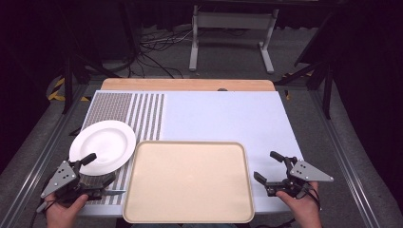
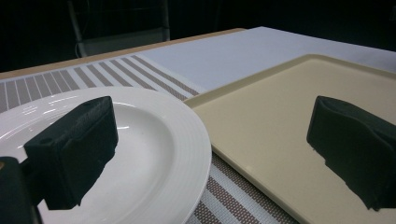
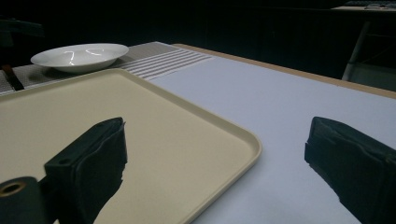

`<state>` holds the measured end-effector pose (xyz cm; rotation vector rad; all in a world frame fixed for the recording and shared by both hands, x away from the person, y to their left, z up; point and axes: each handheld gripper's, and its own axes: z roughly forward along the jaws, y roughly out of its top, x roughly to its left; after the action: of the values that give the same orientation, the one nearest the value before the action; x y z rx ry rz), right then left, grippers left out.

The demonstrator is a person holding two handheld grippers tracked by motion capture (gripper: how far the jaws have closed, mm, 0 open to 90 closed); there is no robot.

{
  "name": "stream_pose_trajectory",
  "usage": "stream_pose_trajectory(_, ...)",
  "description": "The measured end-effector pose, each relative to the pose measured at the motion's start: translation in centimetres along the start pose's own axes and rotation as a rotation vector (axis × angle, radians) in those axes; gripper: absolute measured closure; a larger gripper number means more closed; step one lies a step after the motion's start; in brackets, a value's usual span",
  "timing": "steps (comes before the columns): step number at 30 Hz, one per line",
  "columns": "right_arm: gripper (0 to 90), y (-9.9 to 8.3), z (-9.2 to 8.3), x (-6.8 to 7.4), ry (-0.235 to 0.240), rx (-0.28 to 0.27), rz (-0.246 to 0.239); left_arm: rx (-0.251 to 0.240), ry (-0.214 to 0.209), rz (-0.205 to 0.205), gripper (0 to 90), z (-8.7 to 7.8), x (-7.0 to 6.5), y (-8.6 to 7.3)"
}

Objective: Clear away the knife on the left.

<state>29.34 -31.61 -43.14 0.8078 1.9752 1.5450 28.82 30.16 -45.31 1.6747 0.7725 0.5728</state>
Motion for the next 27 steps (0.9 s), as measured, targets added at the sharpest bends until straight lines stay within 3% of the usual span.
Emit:
stream_pose_trajectory(21, 6.4, -0.17, 0.13, 0.02, 0.013, -0.002, 0.0, -0.01, -0.012, -0.021, 0.5, 0.23, -0.34, 0.51)
stream_pose_trajectory(27, 6.4, -0.22, 0.18, 0.02, 0.015, -0.001, 0.001, -0.019, -0.057, -0.025, 1.0, 0.26, -0.63, 0.94)
